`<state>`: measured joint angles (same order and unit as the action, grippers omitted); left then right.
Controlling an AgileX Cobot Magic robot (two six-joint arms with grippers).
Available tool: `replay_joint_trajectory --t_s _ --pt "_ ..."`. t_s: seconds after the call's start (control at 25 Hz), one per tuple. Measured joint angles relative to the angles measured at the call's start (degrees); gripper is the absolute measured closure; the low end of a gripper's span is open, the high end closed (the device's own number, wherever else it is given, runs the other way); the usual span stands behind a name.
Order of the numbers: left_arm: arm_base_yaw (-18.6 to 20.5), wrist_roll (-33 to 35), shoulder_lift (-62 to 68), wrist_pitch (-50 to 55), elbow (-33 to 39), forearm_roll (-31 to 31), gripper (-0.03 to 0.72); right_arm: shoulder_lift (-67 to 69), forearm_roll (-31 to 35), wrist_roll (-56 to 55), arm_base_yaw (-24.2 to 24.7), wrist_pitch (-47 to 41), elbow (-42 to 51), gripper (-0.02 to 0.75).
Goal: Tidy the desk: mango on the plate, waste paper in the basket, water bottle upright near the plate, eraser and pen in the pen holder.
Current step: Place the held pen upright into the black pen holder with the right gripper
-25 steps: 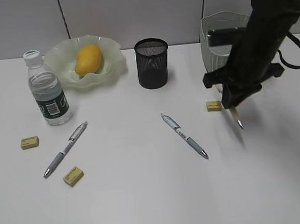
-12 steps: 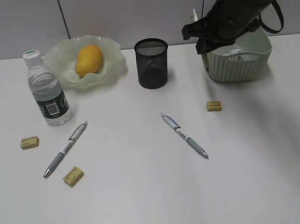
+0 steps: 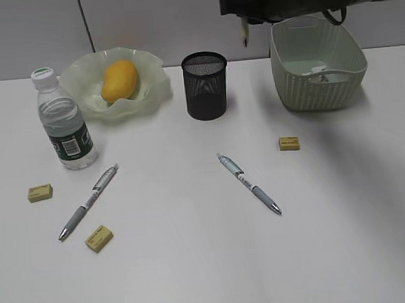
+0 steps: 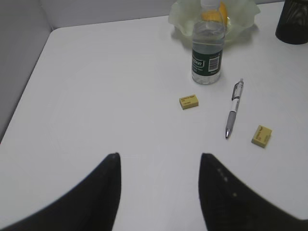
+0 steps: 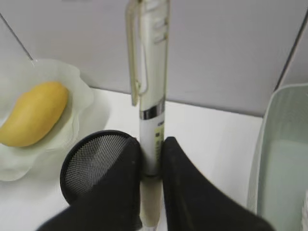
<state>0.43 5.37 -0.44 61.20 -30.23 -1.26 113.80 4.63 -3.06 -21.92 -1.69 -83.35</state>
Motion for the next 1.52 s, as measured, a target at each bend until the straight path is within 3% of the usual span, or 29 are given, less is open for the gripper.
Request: replay_joint_trajectory --t_s 0.48,1.52 --pt "0.0 0.0 1.62 0.0 0.0 0.19 0.302 5.93 -10.53 0.11 -2.33 17.75 0.04 0.624" --pt "0.0 0.0 2.19 -0.05 0.0 0.29 0.312 15.7 -14.55 -3.63 -2.71 28.02 -3.62 0.624"
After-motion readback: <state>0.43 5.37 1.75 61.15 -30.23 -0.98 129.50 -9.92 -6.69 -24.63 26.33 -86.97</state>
